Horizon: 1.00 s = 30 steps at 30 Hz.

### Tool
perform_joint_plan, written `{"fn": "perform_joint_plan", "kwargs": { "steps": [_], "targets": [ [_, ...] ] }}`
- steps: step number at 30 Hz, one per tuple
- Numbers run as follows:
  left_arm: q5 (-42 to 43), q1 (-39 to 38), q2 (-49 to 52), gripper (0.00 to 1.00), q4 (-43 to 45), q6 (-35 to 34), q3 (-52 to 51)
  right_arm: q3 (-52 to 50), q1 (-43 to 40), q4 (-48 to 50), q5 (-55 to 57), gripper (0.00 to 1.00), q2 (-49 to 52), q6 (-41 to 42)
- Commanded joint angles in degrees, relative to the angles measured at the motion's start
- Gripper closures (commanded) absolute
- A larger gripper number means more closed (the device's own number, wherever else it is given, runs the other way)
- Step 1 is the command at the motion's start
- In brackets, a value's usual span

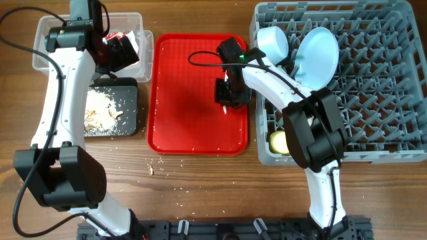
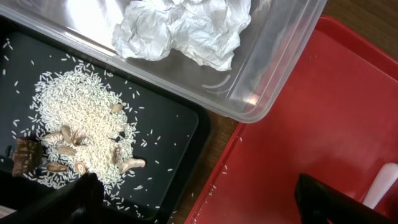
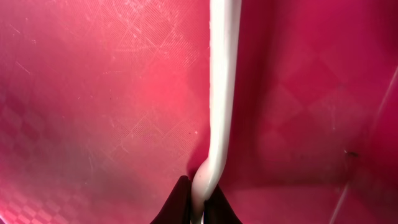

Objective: Sort waste into correct bins and load items into the dishwasher rack
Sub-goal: 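Carry the fork to the dish rack and release it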

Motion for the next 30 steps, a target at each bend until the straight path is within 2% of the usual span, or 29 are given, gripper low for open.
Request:
{"fn": "perform_joint_plan", "kwargs": {
  "steps": [1,6,10,13,16,20,25,28,30],
  "targets": [
    [-0.76,0.04,-0.61,0.0,0.15,0.04,1.07,0.59,0.09,-1.22,0.66,0.96,-0.61,-4.83],
    [-0.76,0.04,-0.61,0.0,0.17,0.04,1.07,2.03,0.09,-6.95,1.57,0.96,-14.01,-13.81],
    [-0.76,0.04,-0.61,0.0,0.15,0.07,1.07,2.03,0.07,-11.52,7.1,0.96,-30.38,-14.47],
    [-0.76,0.04,-0.61,0.0,0.15,0.04,1.07,1.84,0.02,-20.0,22.53,0.96,-40.37,-2.67],
    [-0.76,0.04,-0.61,0.0,0.15,0.04,1.07,0.33,-0.81,-28.72,34.27,0.96,-45.68,10.56],
    [-0.76,0.04,-0.61,0.0,0.15,0.04,1.07,-4.46,-3.72,-31.61,36.37,0.96,-47.98,17.29],
    [-0.76,0.04,-0.61,0.0,0.15,0.04,1.07,-18.53,-7.93,-24.39,33.83,0.95,-47.78,18.73],
    [-0.76,0.04,-0.61,0.0,0.15,0.04,1.07,-24.13,-10.88,-19.91,32.06,0.69,-47.74,18.12],
    [-0.76,0.04,-0.61,0.0,0.15,0.04,1.07,-25.11,-13.16,-18.69,32.04,0.67,-47.65,17.99]
  ]
}}
